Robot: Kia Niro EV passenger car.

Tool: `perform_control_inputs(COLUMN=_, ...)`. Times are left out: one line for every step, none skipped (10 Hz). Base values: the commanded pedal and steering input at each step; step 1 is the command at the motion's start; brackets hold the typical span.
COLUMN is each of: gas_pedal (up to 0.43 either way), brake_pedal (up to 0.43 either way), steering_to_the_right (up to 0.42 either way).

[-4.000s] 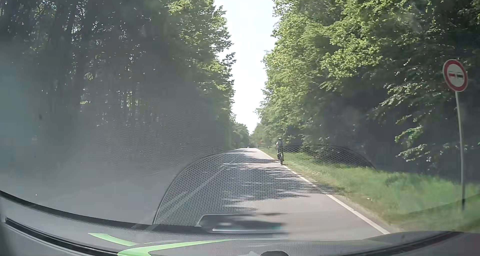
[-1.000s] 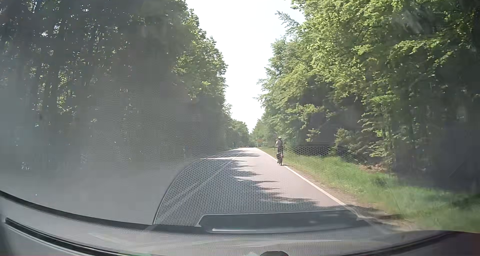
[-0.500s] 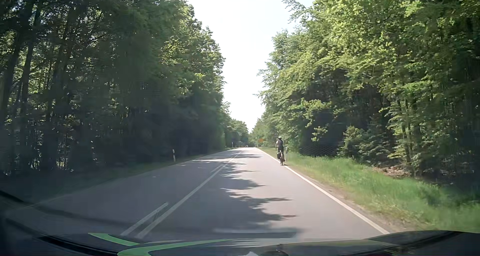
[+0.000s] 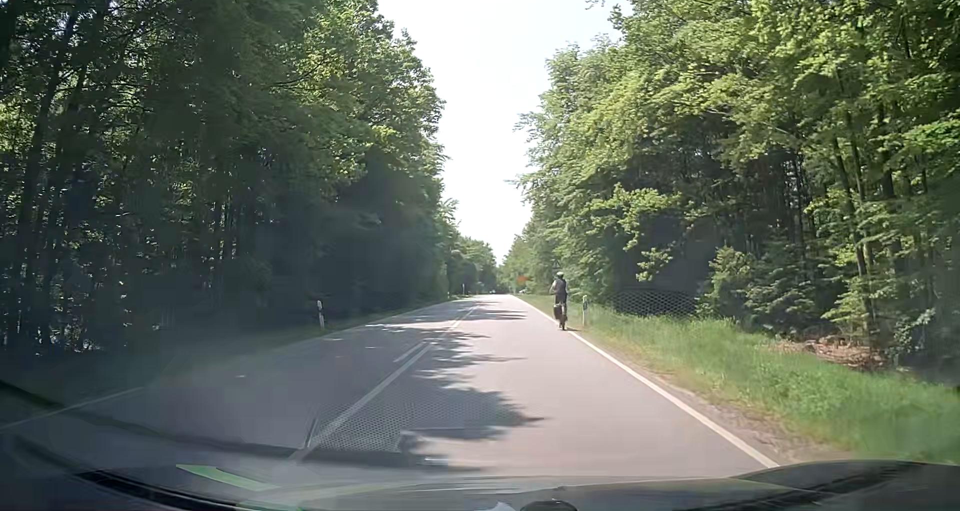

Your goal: Follow the waypoints while adhering to traffic rules and regulations

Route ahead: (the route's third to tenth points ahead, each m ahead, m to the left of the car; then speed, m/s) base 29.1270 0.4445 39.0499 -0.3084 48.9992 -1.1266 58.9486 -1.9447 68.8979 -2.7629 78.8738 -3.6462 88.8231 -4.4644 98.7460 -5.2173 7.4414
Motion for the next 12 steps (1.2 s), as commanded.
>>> perform_control_inputs(gas_pedal=0.118, brake_pedal=0.0, steering_to_the_right=-0.001)
perform_control_inputs(gas_pedal=0.118, brake_pedal=0.0, steering_to_the_right=-0.001)
perform_control_inputs(gas_pedal=0.118, brake_pedal=0.0, steering_to_the_right=-0.001)
perform_control_inputs(gas_pedal=0.118, brake_pedal=0.0, steering_to_the_right=-0.001)
perform_control_inputs(gas_pedal=0.118, brake_pedal=0.0, steering_to_the_right=-0.001)
perform_control_inputs(gas_pedal=0.118, brake_pedal=0.0, steering_to_the_right=-0.001)
perform_control_inputs(gas_pedal=0.118, brake_pedal=0.0, steering_to_the_right=-0.001)
perform_control_inputs(gas_pedal=0.118, brake_pedal=0.0, steering_to_the_right=-0.002)
perform_control_inputs(gas_pedal=0.118, brake_pedal=0.0, steering_to_the_right=-0.004)
perform_control_inputs(gas_pedal=0.118, brake_pedal=0.0, steering_to_the_right=-0.004)
perform_control_inputs(gas_pedal=0.118, brake_pedal=0.0, steering_to_the_right=-0.004)
perform_control_inputs(gas_pedal=0.118, brake_pedal=0.0, steering_to_the_right=-0.004)
